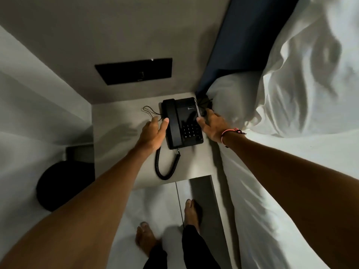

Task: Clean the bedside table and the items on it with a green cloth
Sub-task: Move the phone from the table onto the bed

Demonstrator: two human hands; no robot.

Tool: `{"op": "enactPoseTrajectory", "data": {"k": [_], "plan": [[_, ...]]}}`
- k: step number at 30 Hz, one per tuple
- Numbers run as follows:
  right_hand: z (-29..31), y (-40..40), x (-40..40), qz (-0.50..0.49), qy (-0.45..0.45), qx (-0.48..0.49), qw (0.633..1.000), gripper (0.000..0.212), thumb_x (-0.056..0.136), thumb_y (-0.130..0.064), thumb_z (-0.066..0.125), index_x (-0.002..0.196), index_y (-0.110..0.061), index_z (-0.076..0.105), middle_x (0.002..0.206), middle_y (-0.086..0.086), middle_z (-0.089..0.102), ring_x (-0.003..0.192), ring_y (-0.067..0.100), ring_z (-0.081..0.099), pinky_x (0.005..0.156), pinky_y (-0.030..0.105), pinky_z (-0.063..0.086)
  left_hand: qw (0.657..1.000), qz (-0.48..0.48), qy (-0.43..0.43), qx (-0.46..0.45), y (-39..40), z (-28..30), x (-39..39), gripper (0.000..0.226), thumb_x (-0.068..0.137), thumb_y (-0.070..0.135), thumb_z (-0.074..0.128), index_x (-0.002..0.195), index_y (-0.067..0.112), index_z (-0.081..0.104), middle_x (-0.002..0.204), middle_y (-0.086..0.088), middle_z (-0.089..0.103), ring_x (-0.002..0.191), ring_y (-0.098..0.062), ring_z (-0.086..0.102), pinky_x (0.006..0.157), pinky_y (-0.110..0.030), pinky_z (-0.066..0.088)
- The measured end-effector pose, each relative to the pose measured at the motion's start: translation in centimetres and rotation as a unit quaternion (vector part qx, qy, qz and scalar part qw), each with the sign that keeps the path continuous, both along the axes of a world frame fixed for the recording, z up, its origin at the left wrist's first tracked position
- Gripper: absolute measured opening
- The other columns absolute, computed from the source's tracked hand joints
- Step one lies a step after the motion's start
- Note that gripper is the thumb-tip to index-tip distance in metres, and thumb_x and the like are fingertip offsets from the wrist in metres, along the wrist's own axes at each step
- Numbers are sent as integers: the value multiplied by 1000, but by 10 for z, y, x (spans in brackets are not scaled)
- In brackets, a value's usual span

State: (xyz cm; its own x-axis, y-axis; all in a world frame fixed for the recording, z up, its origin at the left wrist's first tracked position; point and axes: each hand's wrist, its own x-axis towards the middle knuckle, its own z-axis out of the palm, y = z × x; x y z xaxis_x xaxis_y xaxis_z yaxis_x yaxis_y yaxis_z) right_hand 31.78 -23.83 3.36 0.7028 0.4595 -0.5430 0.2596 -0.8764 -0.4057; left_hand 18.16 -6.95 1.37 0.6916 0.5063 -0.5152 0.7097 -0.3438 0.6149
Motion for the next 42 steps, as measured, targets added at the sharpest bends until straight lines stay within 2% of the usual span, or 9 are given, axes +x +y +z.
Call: {"op": "enactPoseTrajectory", "data": {"k": [5, 7, 9, 12, 21, 29, 32, 35, 42], "plan": [[-67, 5, 27, -75, 43, 15, 996, 51, 103, -44, 37, 134, -4, 47, 134, 24, 55, 125, 41, 50, 103, 40, 39, 999, 34, 12, 5, -1, -72, 33, 54, 103, 42, 39, 133, -2, 51, 130, -25, 58, 123, -38, 53, 99, -38, 42], [-90, 9, 34, -115, 37, 24, 992, 52, 103, -43, 38, 130, -1, 53, 132, 26, 56, 124, 41, 51, 101, 37, 40, 999, 39, -3, 8, 1, -93, 41, 49, 104, 42, 37, 99, 1, 64, 98, -21, 66, 95, -33, 63, 78, -33, 44], [-109, 13, 35, -152, 36, 47, 987, 50, 103, -42, 40, 122, 1, 59, 124, 27, 60, 118, 41, 55, 96, 37, 42, 998, 53, -14, 10, 1, -111, 46, 50, 104, 43, 36, 66, 13, 49, 66, -5, 54, 64, -19, 53, 59, -27, 36], [-125, 21, 33, -202, 40, 92, 974, 48, 102, -43, 42, 110, -1, 65, 115, 25, 65, 112, 39, 58, 92, 37, 44, 993, 106, -51, -3, -2, -119, 56, 52, 102, 44, 43, 57, 20, 35, 55, 6, 41, 51, -7, 41, 43, -11, 30], [-128, 19, 27, -278, 57, 147, 948, 38, 97, -39, 55, 116, -9, 67, 109, 11, 68, 108, 27, 62, 90, 25, 42, 936, 225, -110, -249, 4, -110, 51, 40, 94, 40, 62, 103, 2, 64, 103, -16, 65, 95, -29, 62, 98, -47, 50], [-86, 11, 12, -314, 198, 267, 889, 25, 96, -27, 61, 94, -1, 62, 89, 10, 65, 80, 21, 59, 85, 40, 52, 924, 158, -140, -318, 25, -70, 25, 24, 95, 34, 63, 93, 13, 72, 87, 3, 78, 83, -11, 74, 68, -21, 57], [-57, -1, 0, -312, 281, 296, 858, 19, 93, -25, 65, 83, -11, 57, 79, 5, 66, 70, 16, 62, 69, 29, 55, 928, 139, -140, -316, 36, -43, 14, 27, 92, 36, 67, 97, 10, 72, 91, 0, 78, 86, -13, 74, 71, -23, 56], [-27, -16, -14, -346, 325, 310, 824, 31, 86, -23, 73, 101, -11, 49, 89, 7, 67, 75, 16, 67, 63, 28, 59, 929, 106, -145, -325, 42, -14, 1, 26, 90, 33, 70, 97, 8, 75, 97, -6, 78, 86, -15, 75, 69, -22, 57], [44, -64, -61, -288, 408, 321, 805, 23, 81, -18, 77, 96, 0, 73, 93, 14, 75, 83, 20, 73, 82, 32, 60, 928, -40, -115, -353, 49, 61, -26, 46, 73, 45, 82, 105, 12, 77, 112, -10, 75, 102, -20, 72, 80, -24, 58]]}}
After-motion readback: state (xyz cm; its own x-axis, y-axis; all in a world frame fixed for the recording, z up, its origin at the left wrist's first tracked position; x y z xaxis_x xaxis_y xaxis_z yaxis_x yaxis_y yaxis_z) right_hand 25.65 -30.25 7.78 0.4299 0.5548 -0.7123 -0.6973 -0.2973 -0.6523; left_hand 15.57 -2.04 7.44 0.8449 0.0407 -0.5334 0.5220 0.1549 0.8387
